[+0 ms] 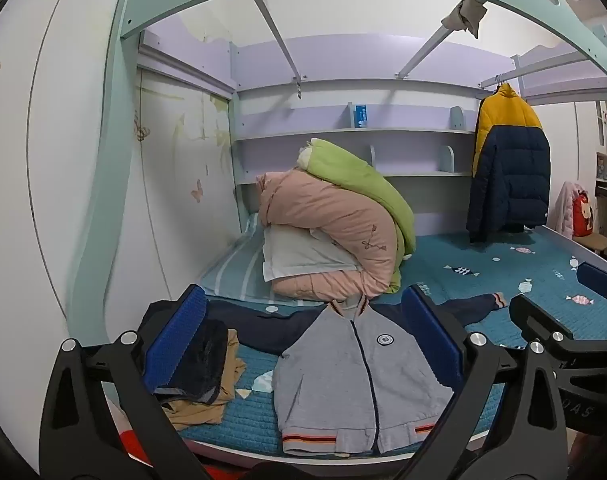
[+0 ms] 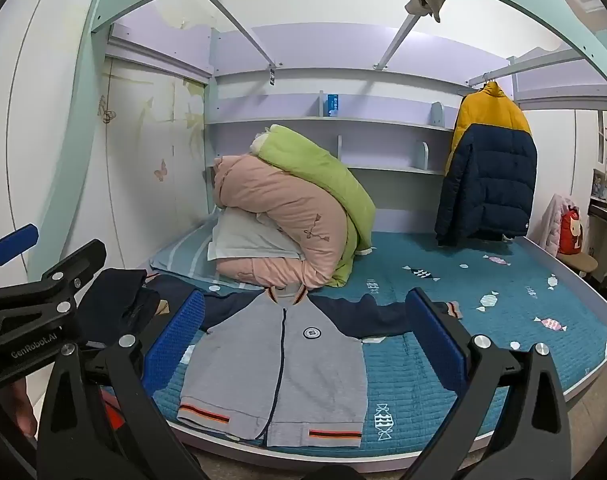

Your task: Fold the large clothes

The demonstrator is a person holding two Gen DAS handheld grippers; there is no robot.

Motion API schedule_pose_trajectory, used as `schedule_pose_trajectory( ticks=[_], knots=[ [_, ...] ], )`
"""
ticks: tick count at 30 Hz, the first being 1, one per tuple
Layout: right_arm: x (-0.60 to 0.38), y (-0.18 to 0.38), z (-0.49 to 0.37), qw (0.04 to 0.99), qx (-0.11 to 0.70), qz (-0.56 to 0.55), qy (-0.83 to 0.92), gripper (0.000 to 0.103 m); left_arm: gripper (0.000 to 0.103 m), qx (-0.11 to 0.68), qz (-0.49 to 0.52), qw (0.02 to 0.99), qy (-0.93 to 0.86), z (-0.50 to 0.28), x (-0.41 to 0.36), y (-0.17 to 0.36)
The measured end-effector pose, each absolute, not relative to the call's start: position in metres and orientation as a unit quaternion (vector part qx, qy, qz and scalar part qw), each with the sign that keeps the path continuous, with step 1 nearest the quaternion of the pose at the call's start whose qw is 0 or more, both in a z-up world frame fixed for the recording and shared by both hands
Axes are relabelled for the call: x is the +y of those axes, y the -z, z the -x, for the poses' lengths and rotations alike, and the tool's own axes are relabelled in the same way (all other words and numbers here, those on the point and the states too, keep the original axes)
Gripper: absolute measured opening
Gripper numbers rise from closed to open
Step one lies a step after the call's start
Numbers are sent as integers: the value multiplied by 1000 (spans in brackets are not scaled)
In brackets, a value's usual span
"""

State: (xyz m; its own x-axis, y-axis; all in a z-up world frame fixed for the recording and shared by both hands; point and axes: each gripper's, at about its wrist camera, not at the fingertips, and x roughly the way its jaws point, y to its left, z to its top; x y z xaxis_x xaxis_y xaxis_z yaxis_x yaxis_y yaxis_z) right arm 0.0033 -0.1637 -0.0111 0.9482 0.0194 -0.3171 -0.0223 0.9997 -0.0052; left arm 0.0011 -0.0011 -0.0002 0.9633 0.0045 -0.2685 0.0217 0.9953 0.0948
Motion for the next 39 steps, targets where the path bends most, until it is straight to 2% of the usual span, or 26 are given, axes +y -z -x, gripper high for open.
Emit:
schedule_pose_trajectory(
  ticks=[39],
  knots=[
    [-162, 4, 1, 988, 153, -2, -12, 96, 98, 127, -35, 991, 14, 7, -2, -5]
  ],
)
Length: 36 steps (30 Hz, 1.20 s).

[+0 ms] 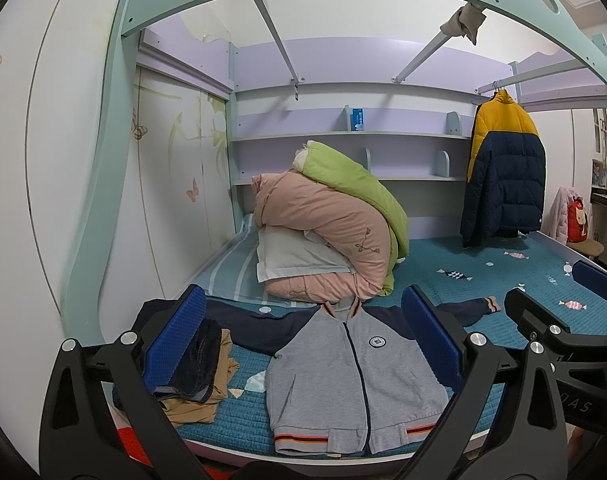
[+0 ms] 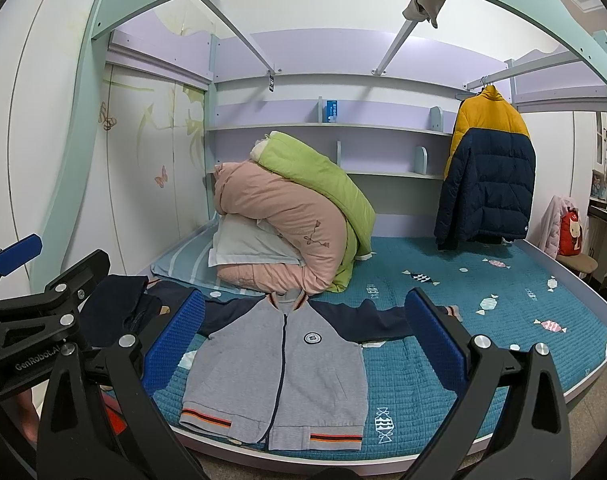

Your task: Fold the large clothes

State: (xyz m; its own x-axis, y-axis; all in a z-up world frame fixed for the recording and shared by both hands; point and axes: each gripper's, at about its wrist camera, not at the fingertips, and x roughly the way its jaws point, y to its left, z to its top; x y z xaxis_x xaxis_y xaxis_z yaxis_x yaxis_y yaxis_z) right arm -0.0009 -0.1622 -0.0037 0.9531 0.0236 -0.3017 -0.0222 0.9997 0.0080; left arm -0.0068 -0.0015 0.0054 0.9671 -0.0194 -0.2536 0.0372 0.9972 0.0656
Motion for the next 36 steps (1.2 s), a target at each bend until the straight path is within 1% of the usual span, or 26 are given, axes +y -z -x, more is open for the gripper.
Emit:
schedule_pose_trajectory(
  ticks=[36],
  knots=[
    [-162, -1, 3, 989, 150, -5, -12, 96, 98, 130, -32, 991, 17, 9, -3, -3]
  ],
)
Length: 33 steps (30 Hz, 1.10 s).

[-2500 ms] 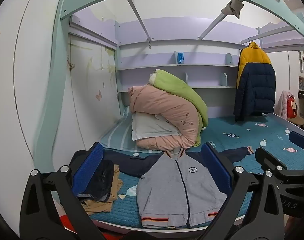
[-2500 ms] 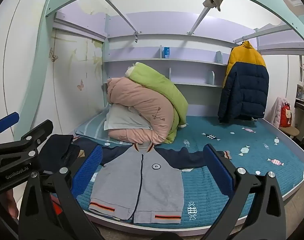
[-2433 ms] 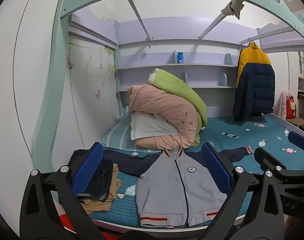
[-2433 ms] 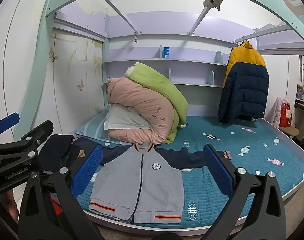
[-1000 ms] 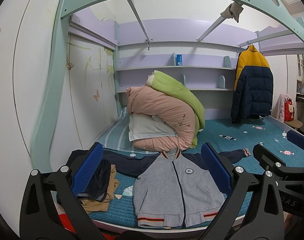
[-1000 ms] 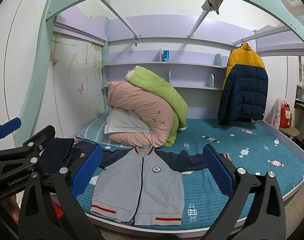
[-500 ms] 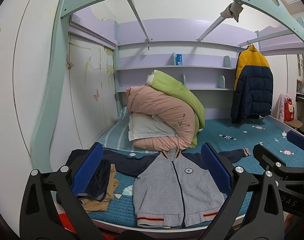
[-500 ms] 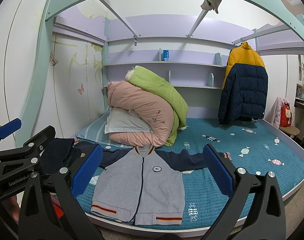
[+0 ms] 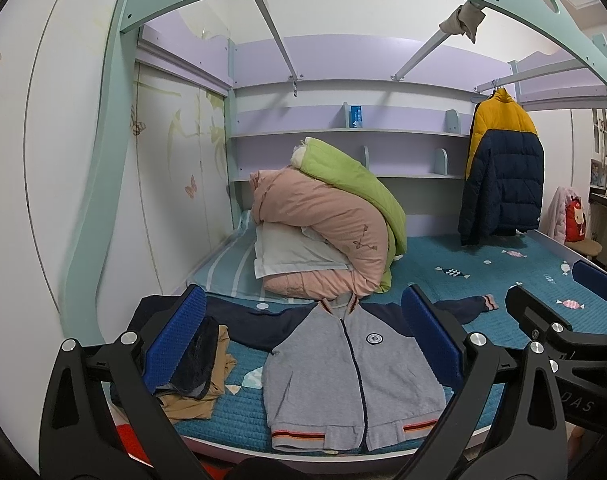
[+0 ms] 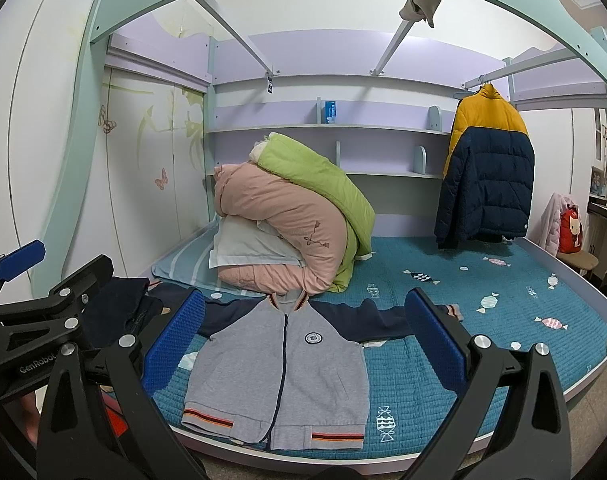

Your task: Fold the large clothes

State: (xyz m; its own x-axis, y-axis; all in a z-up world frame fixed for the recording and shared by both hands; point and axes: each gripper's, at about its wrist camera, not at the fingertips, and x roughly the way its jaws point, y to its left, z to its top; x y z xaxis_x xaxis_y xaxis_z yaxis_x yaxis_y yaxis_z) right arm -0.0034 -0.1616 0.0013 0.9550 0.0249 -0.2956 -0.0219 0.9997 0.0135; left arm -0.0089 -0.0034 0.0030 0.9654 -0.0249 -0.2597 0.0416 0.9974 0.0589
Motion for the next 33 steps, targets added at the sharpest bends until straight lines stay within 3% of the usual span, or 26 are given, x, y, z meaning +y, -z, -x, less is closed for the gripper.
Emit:
schedule_pose_trajectory(
  ticks=[33],
  knots=[
    [-167, 5, 1, 988, 151, -26, -27, 96, 98, 154, -30, 988, 13, 2, 1, -5]
  ],
)
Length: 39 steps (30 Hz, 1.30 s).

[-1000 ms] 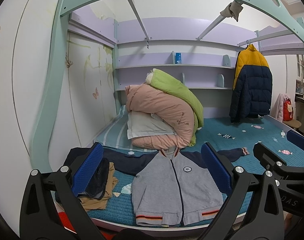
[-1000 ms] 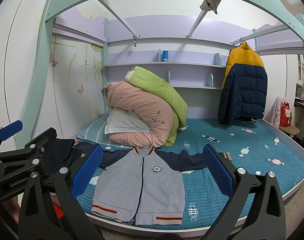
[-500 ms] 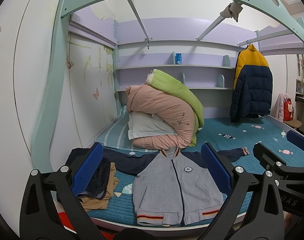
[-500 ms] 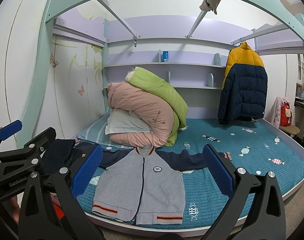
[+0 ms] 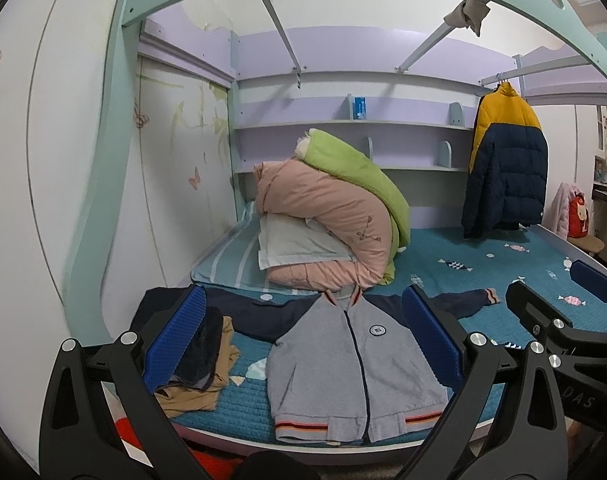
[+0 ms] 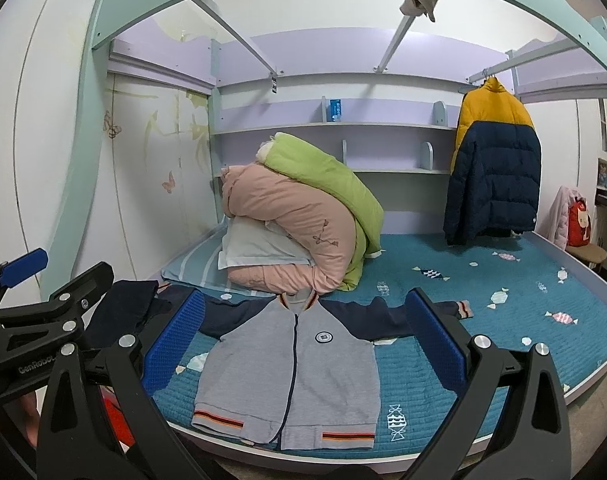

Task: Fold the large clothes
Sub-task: 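Move both tools down toward the jacket's navy sleeves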

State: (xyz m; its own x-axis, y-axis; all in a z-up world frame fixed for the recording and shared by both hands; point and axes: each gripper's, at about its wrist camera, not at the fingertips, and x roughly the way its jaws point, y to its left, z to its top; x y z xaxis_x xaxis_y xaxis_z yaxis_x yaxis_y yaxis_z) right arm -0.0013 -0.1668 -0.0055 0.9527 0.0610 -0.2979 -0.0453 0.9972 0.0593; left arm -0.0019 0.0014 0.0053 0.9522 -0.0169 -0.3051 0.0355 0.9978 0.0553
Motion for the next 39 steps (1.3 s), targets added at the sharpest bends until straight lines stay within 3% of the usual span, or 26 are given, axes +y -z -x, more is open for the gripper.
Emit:
schedule_pose_trajectory(
  ticks=[18, 25, 36, 37, 39],
  knots=[
    [-175, 82, -118, 965, 250, -72, -25, 96, 98, 255, -36, 966, 18, -118, 18, 60],
    [-158, 135, -194, 953, 294, -66, -30, 96, 98, 315, -39, 948, -15, -204, 77, 107],
    [-115, 217, -323, 939, 336, -55, -56, 96, 98, 395, 48, 915, -67, -389, 201, 148],
    [-112, 224, -331, 937, 339, -55, -62, 95, 98, 402, 60, 911, -68, -408, 211, 154],
    [-103, 241, -354, 931, 353, -57, -81, 77, 98, 427, 72, 899, -70, -447, 230, 168]
  ],
)
